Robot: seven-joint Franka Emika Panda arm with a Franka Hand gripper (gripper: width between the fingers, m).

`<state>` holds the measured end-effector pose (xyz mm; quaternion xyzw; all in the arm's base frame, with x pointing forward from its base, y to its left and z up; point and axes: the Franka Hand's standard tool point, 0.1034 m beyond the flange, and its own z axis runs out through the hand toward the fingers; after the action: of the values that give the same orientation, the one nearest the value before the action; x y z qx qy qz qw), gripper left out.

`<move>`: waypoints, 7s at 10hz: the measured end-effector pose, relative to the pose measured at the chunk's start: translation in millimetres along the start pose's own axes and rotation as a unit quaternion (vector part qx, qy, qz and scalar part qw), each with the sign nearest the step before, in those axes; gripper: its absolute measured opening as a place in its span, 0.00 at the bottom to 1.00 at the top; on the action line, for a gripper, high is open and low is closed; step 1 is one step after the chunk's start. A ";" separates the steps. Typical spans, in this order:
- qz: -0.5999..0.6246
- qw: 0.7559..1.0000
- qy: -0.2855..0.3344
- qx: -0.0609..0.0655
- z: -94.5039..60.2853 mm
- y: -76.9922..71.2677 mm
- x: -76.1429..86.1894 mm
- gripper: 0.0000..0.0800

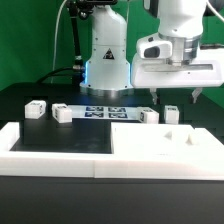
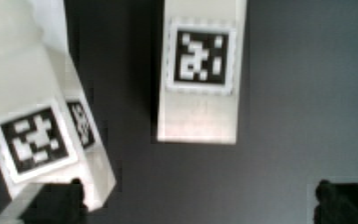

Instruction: Assemble one leg

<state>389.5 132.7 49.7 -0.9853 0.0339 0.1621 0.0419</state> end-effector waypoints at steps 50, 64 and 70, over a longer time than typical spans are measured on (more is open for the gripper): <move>-0.050 0.951 0.305 0.016 -98.3 17.6 85.0 0.36; -0.092 0.922 0.375 0.005 -124.8 9.9 135.6 0.36; -0.117 0.893 0.434 -0.014 -127.3 14.0 156.4 0.36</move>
Offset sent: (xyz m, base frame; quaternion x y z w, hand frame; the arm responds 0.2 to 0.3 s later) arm -0.0022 0.0036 -0.0059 -0.0077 -0.1938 0.0114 0.9809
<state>576.5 98.6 118.5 -0.9549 -0.0685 -0.2877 0.0280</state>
